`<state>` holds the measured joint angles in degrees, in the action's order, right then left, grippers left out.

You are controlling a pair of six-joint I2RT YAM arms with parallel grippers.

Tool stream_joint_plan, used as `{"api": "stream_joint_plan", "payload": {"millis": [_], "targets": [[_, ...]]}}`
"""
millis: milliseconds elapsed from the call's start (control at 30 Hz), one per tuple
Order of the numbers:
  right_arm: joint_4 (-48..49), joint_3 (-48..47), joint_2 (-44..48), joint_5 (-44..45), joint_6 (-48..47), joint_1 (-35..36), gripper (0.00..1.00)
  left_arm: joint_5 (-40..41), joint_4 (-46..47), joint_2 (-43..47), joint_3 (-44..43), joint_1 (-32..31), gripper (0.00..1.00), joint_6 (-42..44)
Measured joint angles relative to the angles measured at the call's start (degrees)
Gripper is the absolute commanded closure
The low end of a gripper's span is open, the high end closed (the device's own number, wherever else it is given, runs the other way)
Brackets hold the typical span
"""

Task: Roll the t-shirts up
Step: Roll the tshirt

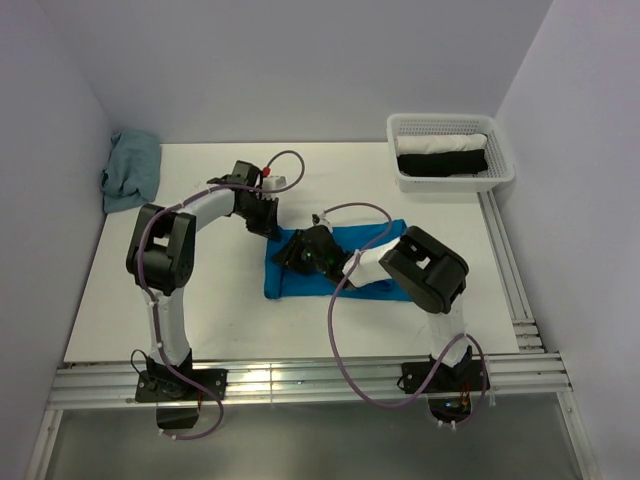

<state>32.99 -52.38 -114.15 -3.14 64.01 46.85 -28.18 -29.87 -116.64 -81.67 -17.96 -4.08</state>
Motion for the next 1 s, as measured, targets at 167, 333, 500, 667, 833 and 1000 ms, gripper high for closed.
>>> {"api": "stream_joint_plan", "payload": {"millis": [167,333,500,667,833,1000], "targets": [[-10.6,-1.8,4.0,6.1,-3.3,1.4,0.48,7.0,-4.9,-0.2,-3.2,-1.8,1.00,-0.1],[-25.5,-7.5,7.4,15.6,-6.5,5.2,0.46,13.7,-8.9,-0.5,-5.9,-4.0,1.00,0.0],[-36.8,-15.0,7.7,23.9,-9.5,9.6,0.46,18.5,-12.2,-2.0,-9.1,-5.6,1.00,0.2],[-40.9,-20.0,7.5,27.5,-11.6,12.0,0.50,20.6,-15.3,-3.9,-12.3,-6.6,1.00,0.2],[-42.4,-26.1,3.1,29.8,-13.1,12.6,0.51,21.2,-17.9,-5.6,-15.0,-7.1,1.00,0.2],[-44.7,-30.7,-2.7,30.9,-14.0,13.2,0.52,21.2,-19.6,-7.0,-16.9,-7.1,1.00,0.2]]}}
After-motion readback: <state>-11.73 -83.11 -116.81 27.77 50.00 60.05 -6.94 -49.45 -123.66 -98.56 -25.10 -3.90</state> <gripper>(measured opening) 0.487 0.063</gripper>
